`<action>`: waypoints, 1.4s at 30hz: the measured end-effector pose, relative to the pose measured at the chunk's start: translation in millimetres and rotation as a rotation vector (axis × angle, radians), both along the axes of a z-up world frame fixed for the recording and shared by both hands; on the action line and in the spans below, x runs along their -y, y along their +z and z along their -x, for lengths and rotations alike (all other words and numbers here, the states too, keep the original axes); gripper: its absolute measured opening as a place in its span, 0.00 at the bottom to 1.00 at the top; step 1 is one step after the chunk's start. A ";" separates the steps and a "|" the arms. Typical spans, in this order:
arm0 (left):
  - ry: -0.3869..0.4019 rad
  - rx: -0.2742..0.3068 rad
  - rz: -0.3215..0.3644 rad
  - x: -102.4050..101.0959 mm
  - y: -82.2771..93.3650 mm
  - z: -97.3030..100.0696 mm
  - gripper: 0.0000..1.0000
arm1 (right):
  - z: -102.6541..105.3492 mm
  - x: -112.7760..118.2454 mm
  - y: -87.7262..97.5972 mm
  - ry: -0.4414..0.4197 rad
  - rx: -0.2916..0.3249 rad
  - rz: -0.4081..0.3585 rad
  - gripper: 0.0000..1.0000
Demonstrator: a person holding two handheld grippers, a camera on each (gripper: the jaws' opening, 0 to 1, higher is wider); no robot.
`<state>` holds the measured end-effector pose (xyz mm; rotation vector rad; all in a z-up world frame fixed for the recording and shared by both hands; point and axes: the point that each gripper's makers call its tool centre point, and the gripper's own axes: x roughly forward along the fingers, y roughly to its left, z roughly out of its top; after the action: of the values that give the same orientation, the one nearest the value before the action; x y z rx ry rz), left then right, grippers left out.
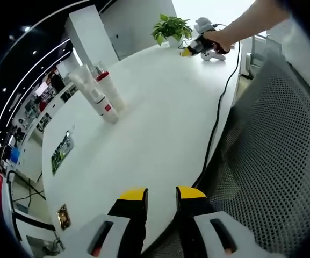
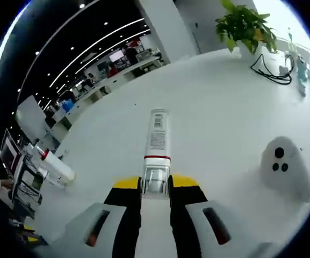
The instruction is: Arrange the skincare products in the storage area until every visible bottle or jar stands upright without overlapping.
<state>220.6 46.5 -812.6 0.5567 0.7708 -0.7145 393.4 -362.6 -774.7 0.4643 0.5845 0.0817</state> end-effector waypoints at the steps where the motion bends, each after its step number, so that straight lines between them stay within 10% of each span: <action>1: 0.010 0.012 0.010 -0.4 2.8 -1.5 0.21 | 1.6 -15.7 6.6 0.026 0.025 -0.040 0.17; 10: 0.066 0.025 0.119 3.5 15.1 -7.7 0.21 | 33.8 -151.2 58.8 0.365 0.187 -0.224 0.17; 15: 0.159 -0.040 0.345 10.4 35.5 -13.3 0.23 | 57.4 -215.3 87.5 0.574 0.280 -0.216 0.17; 18: 0.215 -0.195 0.577 24.5 51.8 -9.4 0.23 | 65.3 -235.6 99.3 0.651 0.314 -0.198 0.17; 26: 0.364 -0.149 0.888 13.7 102.8 -28.0 0.36 | 91.0 -280.7 102.2 0.828 0.328 -0.135 0.17; 35: 0.417 -0.117 1.076 10.6 134.0 -22.5 0.63 | 121.5 -332.5 104.0 0.995 0.280 -0.070 0.17; 42: 0.417 -0.071 1.079 4.2 136.6 -27.3 0.60 | 142.4 -349.1 113.1 1.130 0.287 0.066 0.17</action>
<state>248.0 42.3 -676.0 -0.5955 0.4406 -0.6505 251.0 -13.5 -661.6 0.0052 0.5020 1.1829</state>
